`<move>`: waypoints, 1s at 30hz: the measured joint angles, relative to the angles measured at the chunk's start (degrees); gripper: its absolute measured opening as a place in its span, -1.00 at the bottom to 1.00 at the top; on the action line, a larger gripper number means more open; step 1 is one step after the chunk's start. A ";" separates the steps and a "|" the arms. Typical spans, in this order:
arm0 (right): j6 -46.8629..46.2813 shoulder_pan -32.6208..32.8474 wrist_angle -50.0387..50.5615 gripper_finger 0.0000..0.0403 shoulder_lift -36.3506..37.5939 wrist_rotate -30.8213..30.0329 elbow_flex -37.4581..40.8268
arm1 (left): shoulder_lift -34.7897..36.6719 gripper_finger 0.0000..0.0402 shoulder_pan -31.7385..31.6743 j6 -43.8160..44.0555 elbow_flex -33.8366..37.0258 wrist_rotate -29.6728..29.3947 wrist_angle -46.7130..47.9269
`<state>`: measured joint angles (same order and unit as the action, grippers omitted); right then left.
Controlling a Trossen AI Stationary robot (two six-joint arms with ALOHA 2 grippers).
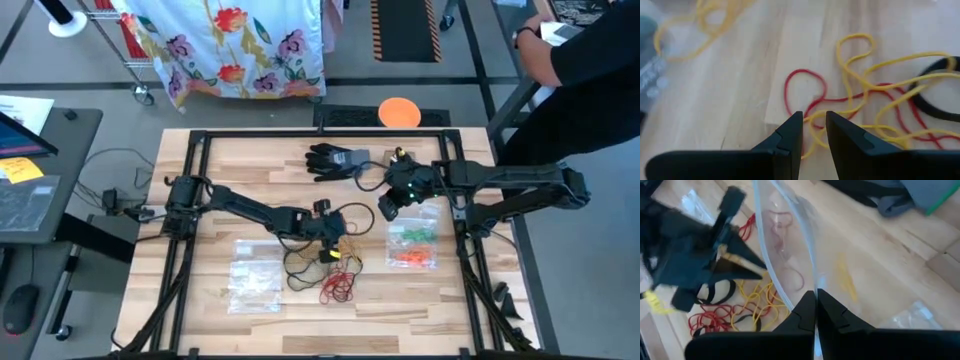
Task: Sort rubber bands
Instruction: Put the yellow rubber band into the transparent zip bag
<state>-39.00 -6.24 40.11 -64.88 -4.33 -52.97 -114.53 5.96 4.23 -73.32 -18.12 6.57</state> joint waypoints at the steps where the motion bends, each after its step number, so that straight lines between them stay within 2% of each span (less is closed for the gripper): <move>1: 0.00 0.00 0.19 -0.97 0.00 0.01 0.00 | -0.02 -0.60 -0.23 0.33 0.00 0.35 0.09; 5: -0.01 0.02 0.22 -0.97 0.00 0.01 0.00 | -1.67 -0.60 -0.16 2.94 0.33 1.30 -2.10; 9: -0.02 0.36 0.25 -0.97 -0.02 0.03 0.00 | -4.28 -0.60 0.49 2.60 0.42 -0.19 -4.77; 15: -0.02 0.76 0.14 -0.97 -0.04 0.01 0.02 | -4.56 -0.61 0.54 3.03 0.33 -2.16 -4.58; 17: -0.02 0.84 0.38 -0.97 -0.03 0.01 0.02 | -4.55 -0.68 0.54 3.85 0.33 -2.18 -4.07; 20: -0.02 0.85 0.42 -0.97 -0.04 0.01 0.02 | -4.55 -0.91 0.56 4.55 0.31 -2.15 -2.81; 22: -0.02 0.98 0.23 -0.97 -0.03 0.01 0.02 | -4.55 -0.96 0.57 4.62 0.31 -2.14 -2.47; 26: -0.01 1.01 0.36 -0.97 -0.03 0.01 0.02 | -2.04 -0.99 1.60 4.82 0.33 -3.02 -0.84; 30: -0.02 1.03 0.25 -0.97 -0.04 0.01 0.02 | 4.89 -1.00 4.43 4.85 0.33 -7.00 2.81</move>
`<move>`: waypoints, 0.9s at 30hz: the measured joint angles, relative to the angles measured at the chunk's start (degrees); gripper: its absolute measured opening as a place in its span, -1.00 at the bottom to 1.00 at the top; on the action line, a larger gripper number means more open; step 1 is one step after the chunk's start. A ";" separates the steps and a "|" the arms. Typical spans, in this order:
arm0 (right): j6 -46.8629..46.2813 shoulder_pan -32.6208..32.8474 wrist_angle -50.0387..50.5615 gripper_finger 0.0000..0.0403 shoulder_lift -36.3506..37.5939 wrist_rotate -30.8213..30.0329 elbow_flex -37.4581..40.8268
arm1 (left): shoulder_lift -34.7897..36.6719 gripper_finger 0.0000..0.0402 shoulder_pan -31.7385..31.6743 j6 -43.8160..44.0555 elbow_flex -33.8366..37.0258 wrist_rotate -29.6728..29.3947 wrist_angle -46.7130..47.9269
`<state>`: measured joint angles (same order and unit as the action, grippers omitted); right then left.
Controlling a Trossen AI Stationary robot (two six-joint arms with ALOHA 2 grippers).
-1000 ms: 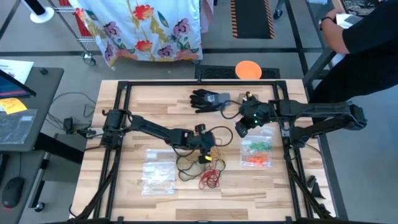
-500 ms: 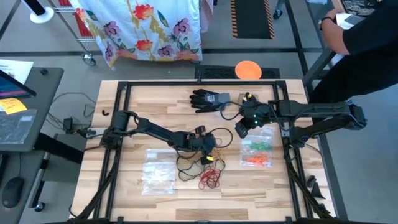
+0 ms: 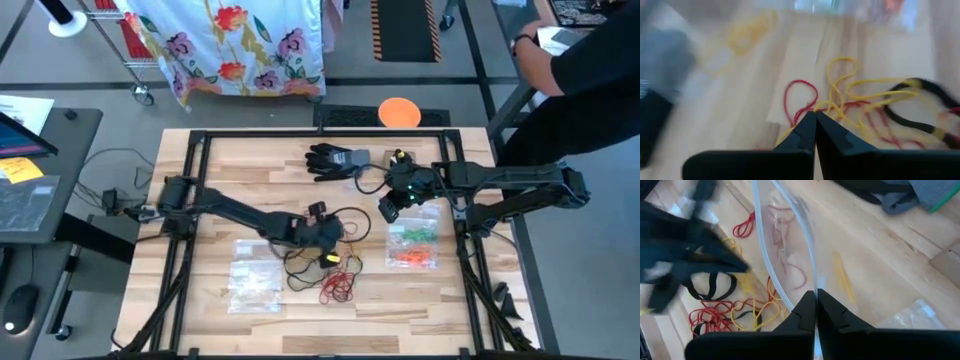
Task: Sort rubber bands
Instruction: Put the yellow rubber band into the transparent zip bag
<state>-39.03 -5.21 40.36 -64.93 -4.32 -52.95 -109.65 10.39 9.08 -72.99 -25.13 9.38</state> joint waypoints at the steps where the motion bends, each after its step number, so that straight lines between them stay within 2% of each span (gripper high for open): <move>1: 0.00 0.00 0.04 -0.97 0.00 0.00 0.00 | 1.79 -1.00 0.85 -0.01 0.00 -1.42 1.39; 6: -0.21 0.96 -1.53 -0.97 -1.13 -0.22 -0.02 | 10.00 -1.00 5.34 -1.69 0.00 -8.02 3.10; 9: -0.82 2.42 -4.63 -0.97 -3.39 0.73 0.00 | 13.94 -1.00 6.80 -3.96 0.00 -9.52 1.34; 17: -1.23 3.52 -14.76 -0.97 -11.07 15.67 -0.02 | 20.52 -1.00 5.49 -11.25 -0.02 -10.37 -4.19; 23: -1.23 1.91 -19.65 -0.97 -16.13 23.39 -0.02 | 21.18 -1.00 2.57 -14.48 -0.02 -10.32 -6.89; 27: -1.45 0.18 -22.57 -0.97 -17.73 26.84 -0.02 | 21.16 -1.00 0.49 -14.42 -0.02 -8.10 -6.97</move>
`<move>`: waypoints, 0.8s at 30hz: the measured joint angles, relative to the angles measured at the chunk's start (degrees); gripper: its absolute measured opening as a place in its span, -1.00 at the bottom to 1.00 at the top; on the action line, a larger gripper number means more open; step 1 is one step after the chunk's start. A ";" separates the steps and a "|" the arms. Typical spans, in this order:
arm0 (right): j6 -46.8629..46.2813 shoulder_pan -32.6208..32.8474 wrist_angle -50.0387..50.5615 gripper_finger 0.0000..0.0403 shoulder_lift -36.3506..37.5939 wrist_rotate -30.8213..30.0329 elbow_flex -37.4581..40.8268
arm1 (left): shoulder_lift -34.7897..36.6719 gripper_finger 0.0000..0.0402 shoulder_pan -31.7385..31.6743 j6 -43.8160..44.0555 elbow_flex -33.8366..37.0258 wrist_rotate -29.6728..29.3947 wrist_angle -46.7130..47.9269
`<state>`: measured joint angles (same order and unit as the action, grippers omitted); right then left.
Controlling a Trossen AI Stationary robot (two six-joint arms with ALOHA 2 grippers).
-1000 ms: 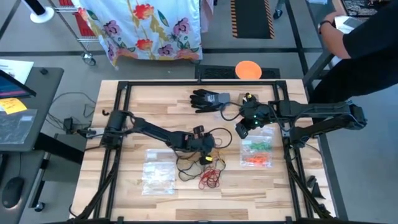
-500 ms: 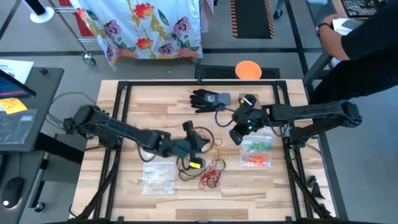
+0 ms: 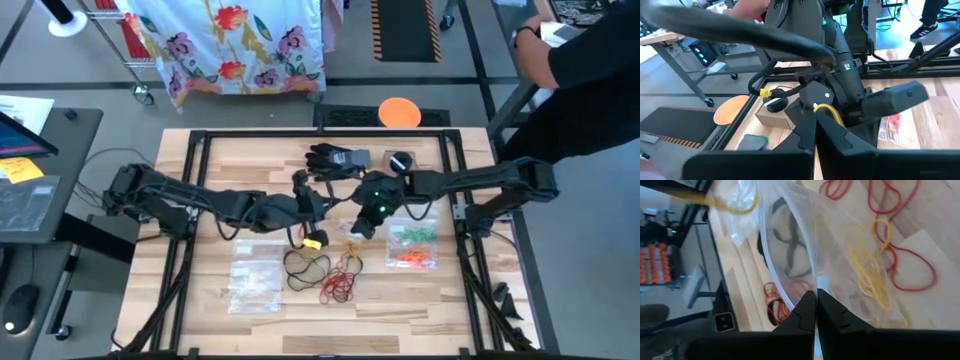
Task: Sort rubber bands
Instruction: Put the yellow rubber band into the transparent zip bag
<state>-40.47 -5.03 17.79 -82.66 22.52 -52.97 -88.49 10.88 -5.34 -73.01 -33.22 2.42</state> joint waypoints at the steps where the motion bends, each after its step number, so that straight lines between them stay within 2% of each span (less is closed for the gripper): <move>1: -0.04 -0.38 -0.21 -0.97 -0.02 0.13 0.00 | -0.02 -1.00 -0.38 0.00 0.00 0.54 0.00; 17: 0.40 -1.01 0.00 -0.97 -0.95 0.11 -0.02 | -0.02 -1.00 -1.62 -4.52 0.00 2.98 -4.47; 24: 0.40 -1.08 -0.02 -0.97 -1.04 0.13 0.00 | -0.02 -1.00 -1.62 -3.65 0.00 3.01 -3.77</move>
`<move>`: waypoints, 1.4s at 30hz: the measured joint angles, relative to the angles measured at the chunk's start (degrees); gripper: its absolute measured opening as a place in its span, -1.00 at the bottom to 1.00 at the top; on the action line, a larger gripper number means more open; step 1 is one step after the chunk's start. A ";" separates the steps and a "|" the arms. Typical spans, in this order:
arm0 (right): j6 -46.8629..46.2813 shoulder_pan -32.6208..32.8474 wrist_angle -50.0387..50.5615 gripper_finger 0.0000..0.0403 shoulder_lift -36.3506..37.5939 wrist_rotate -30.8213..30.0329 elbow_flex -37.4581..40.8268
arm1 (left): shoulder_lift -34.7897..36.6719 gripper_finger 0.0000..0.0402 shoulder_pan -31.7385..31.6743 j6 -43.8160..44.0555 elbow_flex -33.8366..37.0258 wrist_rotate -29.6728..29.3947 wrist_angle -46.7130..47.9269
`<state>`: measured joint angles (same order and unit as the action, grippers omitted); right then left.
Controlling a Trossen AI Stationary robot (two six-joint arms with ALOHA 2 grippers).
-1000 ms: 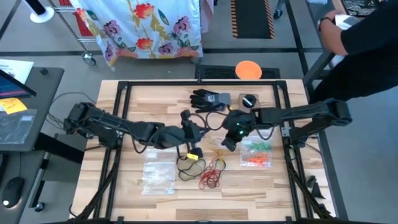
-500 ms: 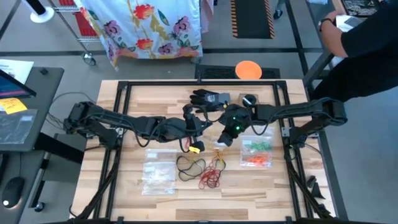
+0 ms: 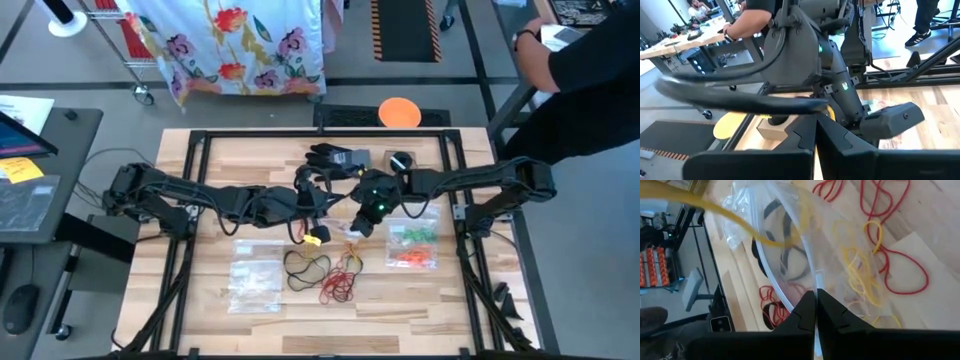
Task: Sort rubber bands
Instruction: Put the yellow rubber band into the transparent zip bag
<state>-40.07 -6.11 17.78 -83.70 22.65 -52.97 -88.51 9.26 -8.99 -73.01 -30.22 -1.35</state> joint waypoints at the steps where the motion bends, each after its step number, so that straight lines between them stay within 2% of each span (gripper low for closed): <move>1: 0.00 0.00 -0.04 -0.97 0.00 0.00 0.00 | 0.00 -1.00 0.00 0.47 0.00 -0.02 0.48; 16: 0.00 0.00 0.05 -0.97 0.00 0.02 0.00 | -0.07 -1.00 0.72 3.85 0.00 1.90 3.59; 28: 0.00 0.00 -0.23 -0.97 0.04 0.02 0.00 | -2.71 -1.00 0.07 4.00 0.07 1.95 4.63; 42: 0.00 -0.20 0.21 -0.97 0.07 0.14 0.00 | -3.37 -0.50 0.09 4.37 0.02 -0.31 3.98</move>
<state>-40.07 -6.31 17.99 -83.64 22.80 -52.97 -91.88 9.34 -4.63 -72.99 -30.53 2.63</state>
